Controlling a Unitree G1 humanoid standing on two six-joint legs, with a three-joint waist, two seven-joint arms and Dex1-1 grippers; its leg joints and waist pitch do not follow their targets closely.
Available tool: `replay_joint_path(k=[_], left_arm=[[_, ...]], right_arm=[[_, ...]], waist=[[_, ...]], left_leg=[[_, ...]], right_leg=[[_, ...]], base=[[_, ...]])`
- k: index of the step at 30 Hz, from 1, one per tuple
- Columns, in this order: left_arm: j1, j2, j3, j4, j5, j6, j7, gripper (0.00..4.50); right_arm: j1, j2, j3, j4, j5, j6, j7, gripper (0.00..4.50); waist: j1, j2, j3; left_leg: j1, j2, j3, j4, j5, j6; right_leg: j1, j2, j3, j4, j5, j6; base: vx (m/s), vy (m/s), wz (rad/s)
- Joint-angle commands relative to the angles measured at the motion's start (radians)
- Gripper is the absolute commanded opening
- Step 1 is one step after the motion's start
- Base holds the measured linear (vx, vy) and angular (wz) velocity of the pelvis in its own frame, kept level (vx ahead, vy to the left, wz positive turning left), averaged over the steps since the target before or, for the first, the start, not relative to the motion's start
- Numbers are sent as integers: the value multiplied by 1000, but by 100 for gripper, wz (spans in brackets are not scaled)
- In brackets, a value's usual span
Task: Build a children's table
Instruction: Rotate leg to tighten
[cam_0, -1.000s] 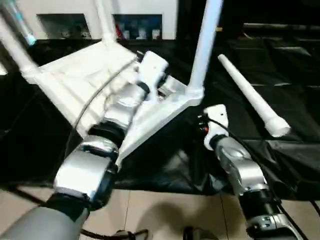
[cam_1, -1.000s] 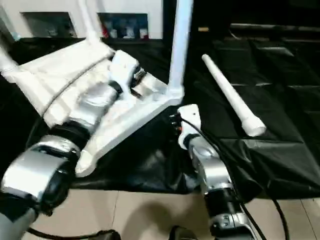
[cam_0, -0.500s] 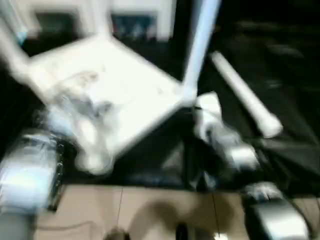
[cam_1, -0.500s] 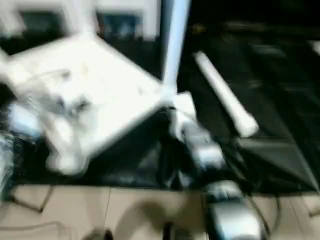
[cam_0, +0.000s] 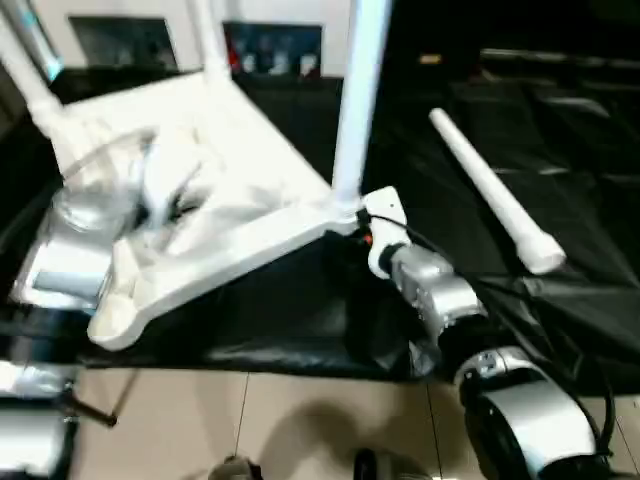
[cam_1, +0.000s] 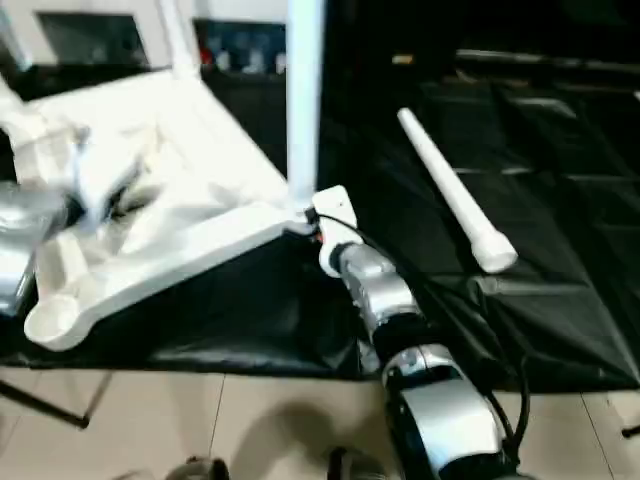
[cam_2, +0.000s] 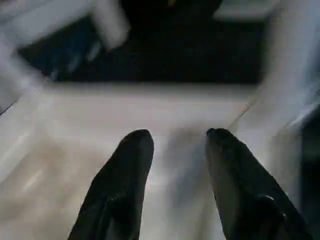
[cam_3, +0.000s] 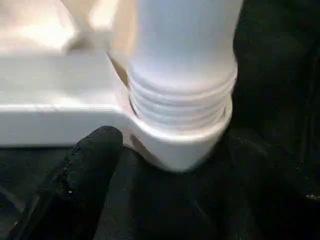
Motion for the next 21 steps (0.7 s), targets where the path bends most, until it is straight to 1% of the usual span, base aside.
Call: replay_joint_path(k=[1, 2, 3, 4, 5, 6, 7, 8, 9, 10, 11, 12, 13, 14, 15, 16, 17, 18, 19, 20, 21], left_arm=[[-2, -35, 47, -5, -58, -70, 35, 203], [-3, -64, 61, 5, -73, -83, 56, 203], [2, -132, 80, 26, -91, -106, 110, 203], [2, -132, 80, 26, -91, -106, 110, 203], [12, -161, 68, 44, -83, -149, 135, 203], [22, -187, 59, 57, -76, -182, 156, 203], [40, -210, 44, 72, -68, -221, 164, 203], [40, -210, 44, 72, -68, -221, 164, 203], [55, -214, 32, 80, -53, -229, 168, 203], [55, -214, 32, 80, -53, -229, 168, 203], [55, -214, 32, 80, -53, -229, 168, 203], [73, -204, 18, 78, -37, -237, 167, 203], [85, -191, 16, 73, -31, -241, 166, 203], [99, -170, 16, 69, -21, -248, 165, 203], [103, -161, 17, 67, -16, -251, 164, 203], [103, -161, 17, 67, -16, -251, 164, 203], [112, -139, 21, 65, -4, -251, 167, 203], [112, -139, 21, 65, -4, -251, 167, 203], [115, -100, 28, 78, 36, -240, 203, 203], [118, -60, 37, 97, 90, -209, 260, 203], [118, -47, 43, 104, 111, -191, 289, 203]], right_arm=[[30, -2, -28, -70, 39, -25, 31, 377], [44, -1, -39, -99, 53, -34, 38, 377], [84, -6, -50, -182, 84, -25, 67, 377], [84, -6, -50, -182, 84, -25, 67, 377], [118, -15, -45, -240, 94, -23, 86, 377], [147, -23, -41, -289, 102, -19, 103, 377], [190, -37, -36, -354, 116, -16, 126, 377], [190, -37, -36, -354, 116, -16, 126, 377], [220, -48, -32, -395, 124, -15, 142, 377], [220, -48, -32, -395, 124, -15, 142, 377], [220, -48, -32, -395, 124, -15, 142, 377], [252, -63, -25, -437, 129, -10, 161, 377], [275, -70, -24, -464, 133, -3, 170, 377], [302, -78, -23, -498, 137, 8, 180, 377], [313, -81, -22, -511, 138, 13, 183, 377], [313, -81, -22, -511, 138, 13, 183, 377], [333, -85, -20, -537, 139, 23, 187, 377], [333, -85, -20, -537, 139, 23, 187, 377], [352, -86, -15, -565, 142, 41, 187, 377], [361, -83, -6, -579, 142, 55, 188, 377], [362, -81, -1, -582, 141, 60, 188, 377]], waist=[[3, 6, -91], [4, 5, -93], [4, 1, -92], [7, 0, -94], [7, 4, -97], [7, 4, -97], [13, 20, -99], [10, 13, -99], [10, 17, -101], [7, 12, -100], [7, 13, -101], [8, 25, -99], [4, 16, -98], [7, 23, -99], [10, 24, -98], [5, 22, -99], [7, 25, -99], [6, 26, -98], [7, 29, -97], [6, 27, -97], [1, 28, -97]], left_leg=[[6, 9, 6, -62, -144, 58], [9, 9, 5, -60, -138, 63], [5, 7, 6, -59, -123, 78], [5, 7, 5, -58, -113, 90], [6, 8, 4, -57, -110, 100], [6, 8, 4, -57, -110, 100], [6, 6, 0, -56, -117, 105], [8, 9, 3, -57, -125, 108], [4, 7, -1, -58, -123, 104], [4, 8, 0, -58, -137, 101], [5, 7, -1, -58, -141, 97], [7, 8, -2, -59, -154, 91], [6, 7, 0, -58, -166, 89], [6, 6, -3, -59, -168, 85], [8, 9, -3, -60, -174, 85], [4, 7, -5, -61, -176, 80], [11, 7, -3, -60, -183, 76], [10, 7, -3, -60, -186, 73], [10, 8, -4, -62, -196, 68], [9, 7, -4, -61, -199, 66], [5, 5, -8, -63, -199, 59]], right_leg=[[87, -47, 44, -56, -107, -249], [86, -48, 44, -54, -102, -247], [88, -46, 44, -56, -95, -241], [89, -46, 43, -57, -94, -234], [87, -44, 41, -59, -97, -228], [87, -44, 41, -59, -97, -228], [87, -43, 39, -62, -112, -216], [85, -43, 39, -67, -113, -213], [88, -41, 37, -62, -116, -215], [85, -41, 37, -65, -128, -211], [86, -42, 37, -65, -136, -213], [84, -43, 37, -69, -156, -210], [83, -41, 37, -72, -165, -204], [86, -42, 36, -70, -171, -205], [82, -41, 36, -74, -175, -194], [87, -40, 35, -71, -179, -191], [80, -38, 36, -76, -191, -192], [80, -38, 36, -75, -196, -194], [79, -37, 35, -76, -209, -189], [79, -37, 35, -75, -207, -185], [84, -38, 33, -73, -224, -167]], base=[[0, 0, 0], [0, 0, 0], [0, 0, 0], [0, 0, 0], [0, 0, 0], [0, 0, 0], [0, 0, 0], [0, 0, 0], [0, 0, 0], [0, 0, 0], [0, 0, 0], [0, 0, 0], [0, 0, 0], [0, 0, 0], [0, 0, 0], [0, 0, 0], [0, 0, 0], [0, 0, 0], [0, 0, 0], [0, 0, 0], [0, 0, 0]])
